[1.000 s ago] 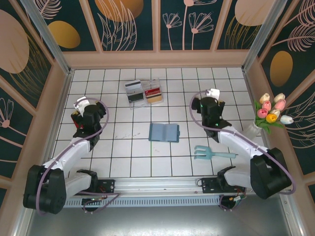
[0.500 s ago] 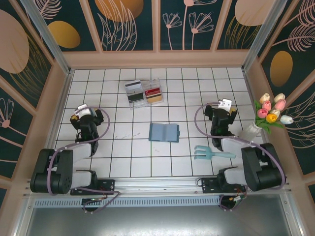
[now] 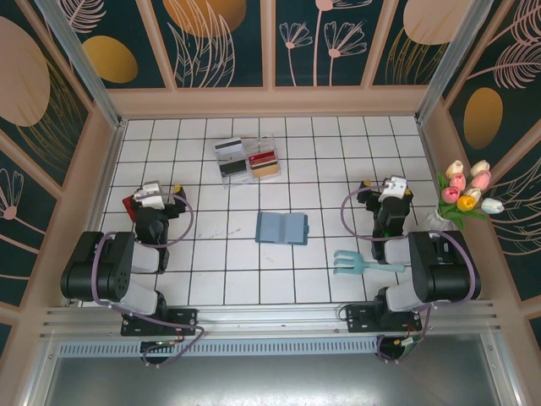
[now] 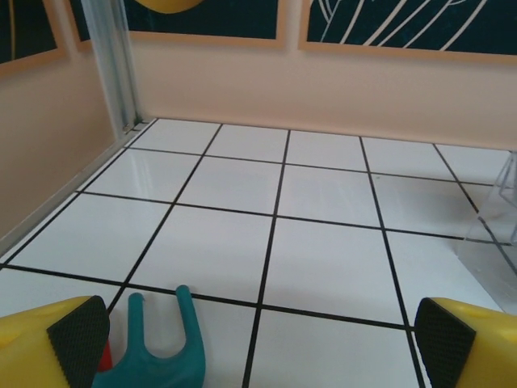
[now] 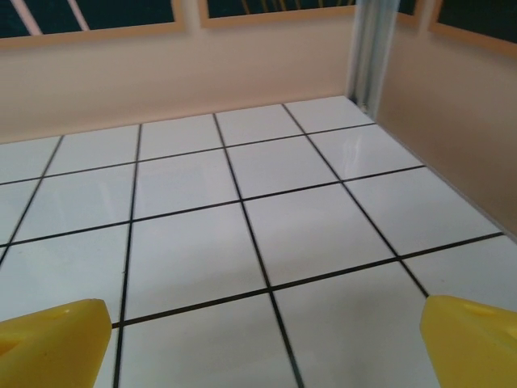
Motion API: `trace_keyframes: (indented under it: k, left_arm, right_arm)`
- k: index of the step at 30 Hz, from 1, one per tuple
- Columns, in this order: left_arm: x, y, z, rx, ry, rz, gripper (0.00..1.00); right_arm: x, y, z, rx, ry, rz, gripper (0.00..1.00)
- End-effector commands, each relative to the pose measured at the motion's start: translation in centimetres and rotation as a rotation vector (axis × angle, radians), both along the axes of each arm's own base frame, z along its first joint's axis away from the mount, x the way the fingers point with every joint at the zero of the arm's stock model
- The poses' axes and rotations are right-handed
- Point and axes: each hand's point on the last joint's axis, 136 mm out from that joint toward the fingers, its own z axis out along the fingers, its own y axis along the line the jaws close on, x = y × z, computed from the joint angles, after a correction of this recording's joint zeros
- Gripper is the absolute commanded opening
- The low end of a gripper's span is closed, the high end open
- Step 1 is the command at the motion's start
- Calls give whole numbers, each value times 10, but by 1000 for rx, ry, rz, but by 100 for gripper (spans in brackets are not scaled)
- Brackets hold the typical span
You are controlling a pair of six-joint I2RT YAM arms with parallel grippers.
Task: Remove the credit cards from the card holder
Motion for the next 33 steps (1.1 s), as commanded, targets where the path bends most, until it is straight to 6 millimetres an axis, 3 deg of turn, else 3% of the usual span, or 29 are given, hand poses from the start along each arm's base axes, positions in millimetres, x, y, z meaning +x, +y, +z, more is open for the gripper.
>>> trace_keyframes:
  k: [1,6,33]
  left_arm:
    - [5,-6,23,17,-93,-45,98]
    - [15,-1,18,9,-50,-11,99]
    - [16,4,17,5,-44,15,99]
  right_arm:
    - [5,9,14,23,-78,67,99]
    - [5,6,6,54,-75,88,99]
    - [7,5,3,64,-60,98,99]
